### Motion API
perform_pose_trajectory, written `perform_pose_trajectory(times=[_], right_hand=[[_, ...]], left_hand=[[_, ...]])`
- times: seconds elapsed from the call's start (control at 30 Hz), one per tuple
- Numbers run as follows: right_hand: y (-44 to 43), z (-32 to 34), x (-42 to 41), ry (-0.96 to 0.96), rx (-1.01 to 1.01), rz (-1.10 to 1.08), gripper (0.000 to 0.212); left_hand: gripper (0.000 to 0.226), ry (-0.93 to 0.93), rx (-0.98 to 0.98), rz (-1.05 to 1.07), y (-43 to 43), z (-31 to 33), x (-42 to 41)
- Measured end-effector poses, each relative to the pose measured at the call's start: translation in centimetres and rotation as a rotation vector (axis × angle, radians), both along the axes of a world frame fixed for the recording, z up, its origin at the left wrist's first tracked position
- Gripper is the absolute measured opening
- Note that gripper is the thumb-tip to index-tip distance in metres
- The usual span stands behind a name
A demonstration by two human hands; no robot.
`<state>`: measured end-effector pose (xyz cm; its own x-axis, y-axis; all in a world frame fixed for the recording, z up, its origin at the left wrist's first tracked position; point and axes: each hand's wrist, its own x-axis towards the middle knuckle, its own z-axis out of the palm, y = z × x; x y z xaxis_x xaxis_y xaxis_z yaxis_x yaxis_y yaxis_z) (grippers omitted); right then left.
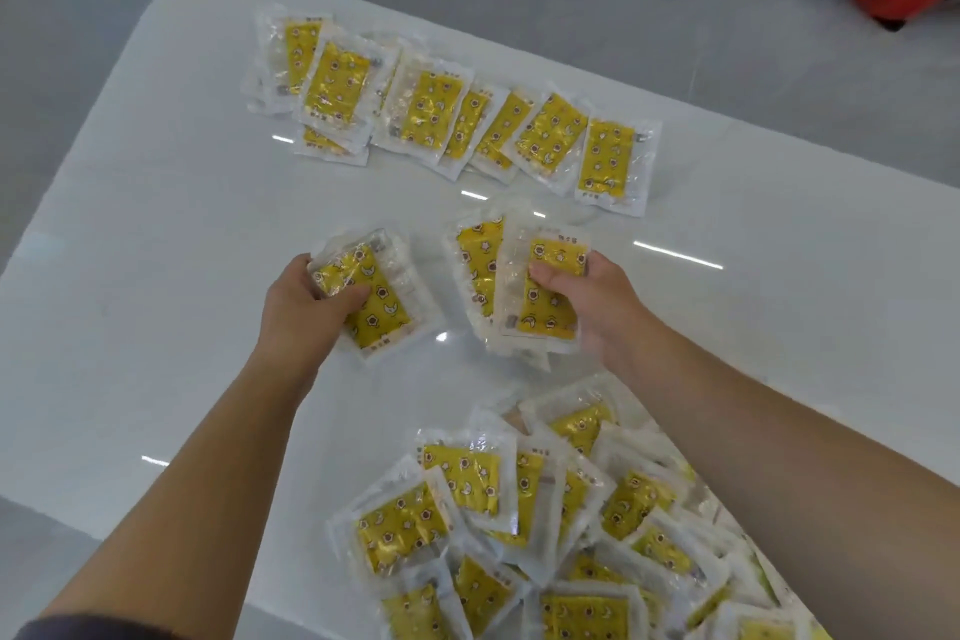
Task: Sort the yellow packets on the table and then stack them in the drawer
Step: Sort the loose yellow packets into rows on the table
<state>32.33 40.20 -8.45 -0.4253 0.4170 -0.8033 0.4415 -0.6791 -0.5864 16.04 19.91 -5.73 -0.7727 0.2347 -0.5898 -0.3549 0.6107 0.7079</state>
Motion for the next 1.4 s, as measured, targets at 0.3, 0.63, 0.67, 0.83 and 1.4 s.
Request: perform_pose_trajectory(times=[0.3,0.63,0.67,0.83,1.4], right_hand=[[2.7,-0.3,5.7,0.0,-0.301,-0.164,0.032],[-4.4,1.1,10.5,-0.066,-0.392,0.135,0.031],[-5.3,1.5,11.1,-0.068,-0.398,0.185,0.033],[-4.8,1.9,13.2,-0.101,-0.19,0.365,0.038],[10.6,-0.2,10.0,-0.094,-0.013,-0.099,0.034]], left_hand=[[0.025,-0.039,-0.007,-0.102,8.5,-1.1,1.6],[0.028,-0.09,-0.119,-0.128,4.5,-0.9,4.5],[0.029,-0.095,-0.124,-0.126,4.2,-0.8,4.8],[0.026,-0.086,-0.13,-0.163,3.6,0.0,6.2],[0.03,-0.102,0.012,-0.234,15.1,-0.8,5.0]])
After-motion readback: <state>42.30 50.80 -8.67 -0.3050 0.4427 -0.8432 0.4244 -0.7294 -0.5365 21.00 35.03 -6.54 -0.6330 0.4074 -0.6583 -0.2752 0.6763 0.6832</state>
